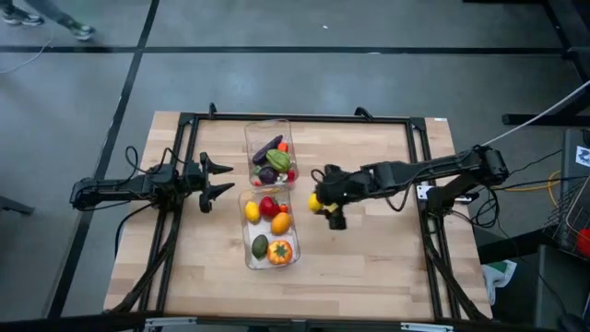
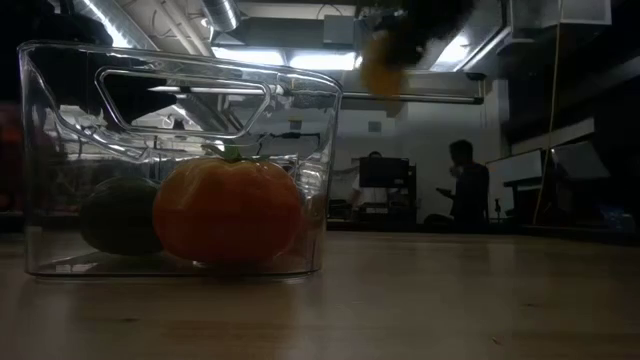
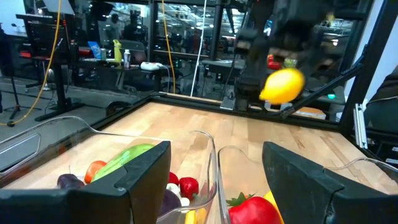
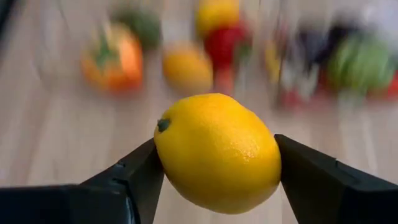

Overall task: Sort produce into baskets
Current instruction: Put the yellow lemon into the bottom transparent bin

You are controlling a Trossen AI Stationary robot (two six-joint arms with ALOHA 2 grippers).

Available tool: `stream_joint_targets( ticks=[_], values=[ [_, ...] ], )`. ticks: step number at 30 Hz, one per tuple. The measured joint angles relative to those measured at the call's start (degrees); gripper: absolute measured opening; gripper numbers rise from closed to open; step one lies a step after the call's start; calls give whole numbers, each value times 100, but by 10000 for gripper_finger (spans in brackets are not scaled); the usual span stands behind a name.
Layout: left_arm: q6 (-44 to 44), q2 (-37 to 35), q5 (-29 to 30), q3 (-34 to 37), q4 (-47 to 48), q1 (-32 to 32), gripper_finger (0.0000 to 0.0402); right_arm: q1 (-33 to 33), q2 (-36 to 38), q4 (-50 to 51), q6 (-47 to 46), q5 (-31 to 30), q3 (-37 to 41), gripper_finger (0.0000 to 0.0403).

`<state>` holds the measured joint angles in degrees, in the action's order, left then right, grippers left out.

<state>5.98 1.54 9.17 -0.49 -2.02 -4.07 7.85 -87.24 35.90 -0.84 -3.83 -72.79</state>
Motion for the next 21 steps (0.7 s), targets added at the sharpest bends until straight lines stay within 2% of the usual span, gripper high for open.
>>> stream_joint_targets(
  ticks=[6, 15, 21],
  values=[
    [1, 0, 0, 0, -1, 1, 250, 1, -102, -1769, 4, 2, -7, 271],
    [1, 0, -1, 0, 0, 1, 250, 1, -785, -2369, -24, 2, -1, 271],
    [0, 0, -2, 0, 0, 1, 250, 7, -1360, -3246, -240, 139, -1, 271]
  ],
)
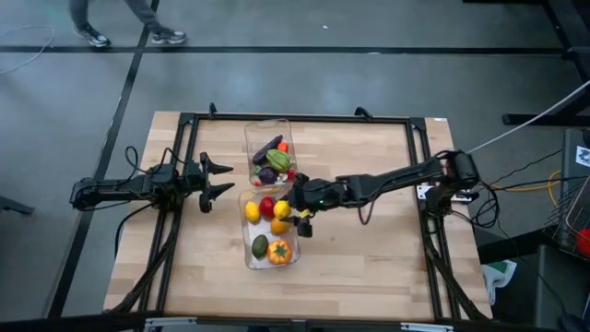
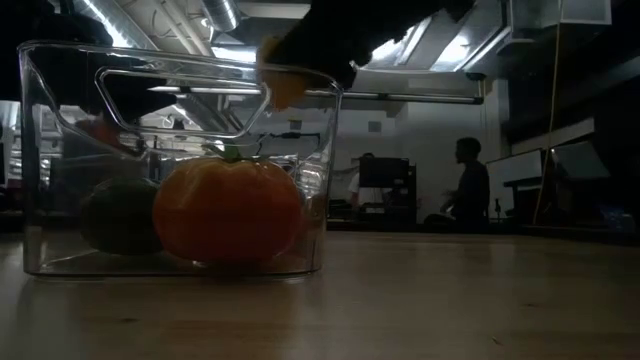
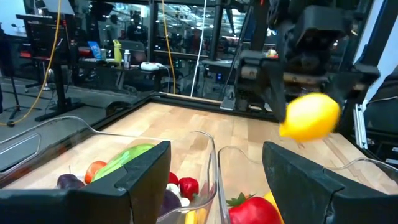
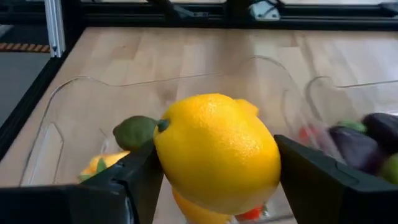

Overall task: Sort produce into baskets
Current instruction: Put the yellow lemon into the bottom transparent bin

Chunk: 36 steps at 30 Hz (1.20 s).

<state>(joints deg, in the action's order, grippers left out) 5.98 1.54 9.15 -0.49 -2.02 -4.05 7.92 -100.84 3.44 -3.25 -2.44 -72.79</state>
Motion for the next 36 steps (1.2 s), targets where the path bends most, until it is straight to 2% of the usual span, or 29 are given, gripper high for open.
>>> stream_joint_targets(
  ticks=[5, 10, 26, 30, 36],
  values=[
    [0, 0, 0, -2, 2, 0, 250, 0, -436, -781, -16, 427, 0, 271],
    [0, 0, 2, -2, 0, -2, 250, 0, -821, -1461, -177, 568, 2, 271],
    [0, 0, 2, -2, -2, -1, 250, -2, -1367, -1705, -286, 602, 2, 273],
    [0, 0, 0, -2, 0, 0, 250, -3, -1368, -1686, -262, 684, 2, 300],
    [0, 0, 1, -2, -2, 0, 250, -17, -1390, -1691, -162, 704, 2, 374]
  ],
)
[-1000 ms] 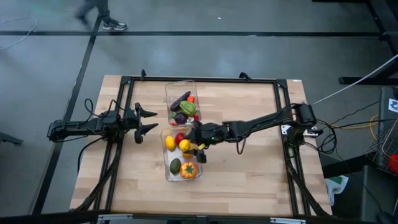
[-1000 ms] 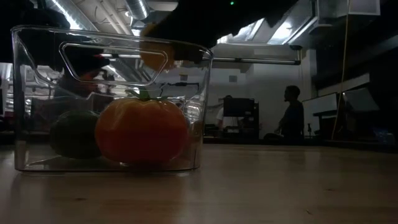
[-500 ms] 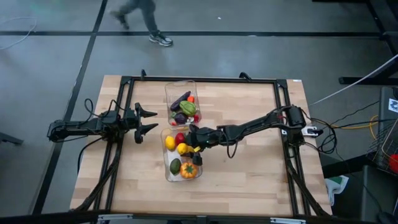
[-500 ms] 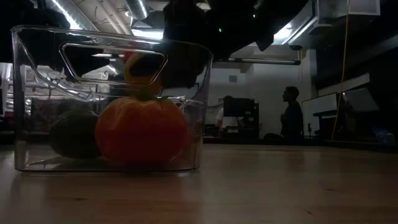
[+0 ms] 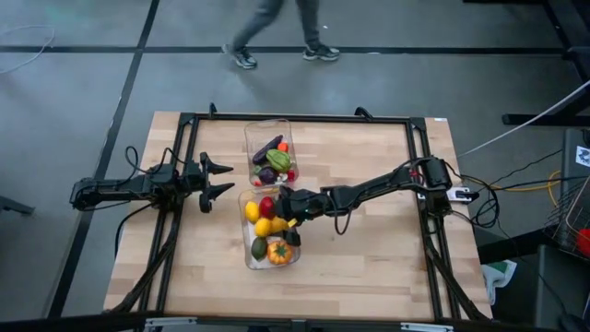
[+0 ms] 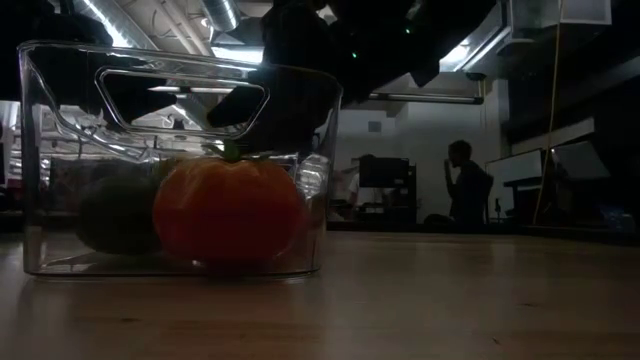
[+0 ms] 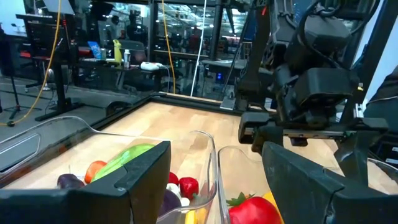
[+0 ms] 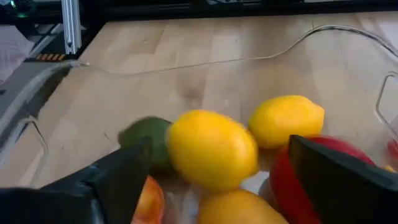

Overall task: Sort produce into baskets
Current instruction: Put the yellow lemon into the bottom transparent bin, then return to Home Position

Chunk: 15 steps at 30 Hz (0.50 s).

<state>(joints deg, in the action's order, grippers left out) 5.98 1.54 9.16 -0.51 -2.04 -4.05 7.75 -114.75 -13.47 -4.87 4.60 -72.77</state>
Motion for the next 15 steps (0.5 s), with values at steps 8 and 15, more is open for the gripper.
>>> stream_joint_targets(
  ticks=[8, 15],
  values=[
    [0, 0, -1, 0, 1, 0, 250, 0, 84, 62, 728, 54, -4, 378],
    [0, 0, 0, 0, -2, -1, 250, -31, 828, 206, 1502, -258, -13, 371]
  ],
)
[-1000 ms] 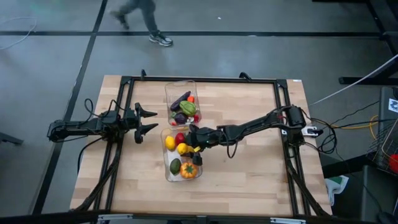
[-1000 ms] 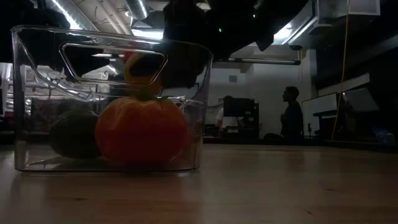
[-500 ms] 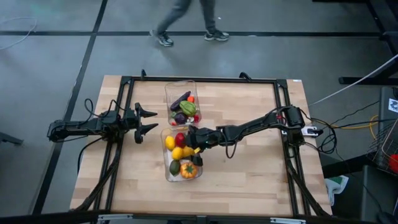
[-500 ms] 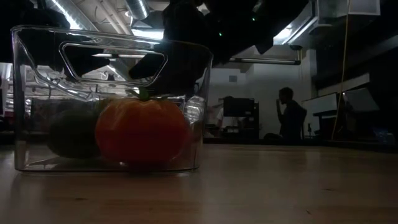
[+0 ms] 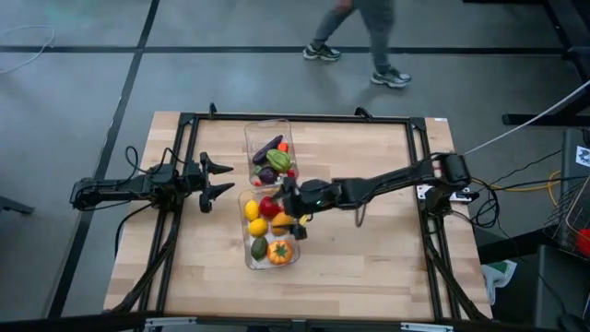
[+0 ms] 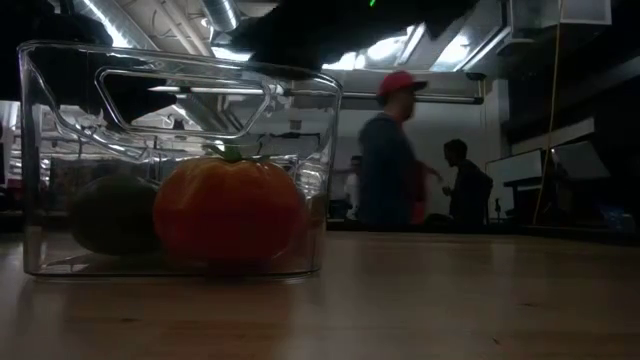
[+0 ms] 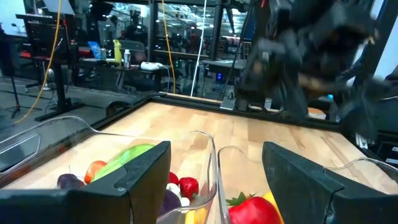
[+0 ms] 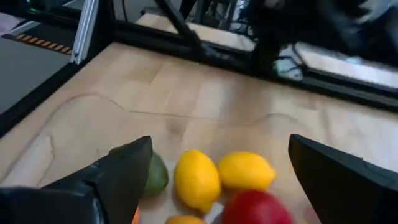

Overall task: Sort produce into baskets
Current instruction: Return to Home Position

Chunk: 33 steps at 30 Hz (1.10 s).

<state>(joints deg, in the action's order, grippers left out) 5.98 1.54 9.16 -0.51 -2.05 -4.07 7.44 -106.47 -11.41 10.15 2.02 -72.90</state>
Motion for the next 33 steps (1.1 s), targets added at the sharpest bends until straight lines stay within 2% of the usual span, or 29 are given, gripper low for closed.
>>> stream_joint_targets(
  ticks=[7, 12, 15, 19, 23, 28, 33],
  values=[
    [1, 0, 0, 0, 2, 0, 250, -336, 1077, 771, 31, 3, -6, 371],
    [1, 0, 0, 0, 3, 0, 250, -806, 1631, 1339, -77, 83, -7, 360],
    [0, 0, 1, 0, 1, 1, 250, -1119, 1835, 1784, -157, 359, -4, 328],
    [1, 0, -1, 0, 3, 1, 250, -1381, 2028, 2172, -217, 657, -2, 264],
    [2, 0, -1, 0, 3, 1, 250, -1429, 2233, 2650, -93, 347, -2, 217],
    [0, 0, 1, 0, 1, -1, 250, -1423, 2608, 3349, 43, 71, 0, 195],
    [2, 0, 0, 0, 2, -1, 250, -1423, 3234, 3289, 62, 431, 506, 181]
  ],
)
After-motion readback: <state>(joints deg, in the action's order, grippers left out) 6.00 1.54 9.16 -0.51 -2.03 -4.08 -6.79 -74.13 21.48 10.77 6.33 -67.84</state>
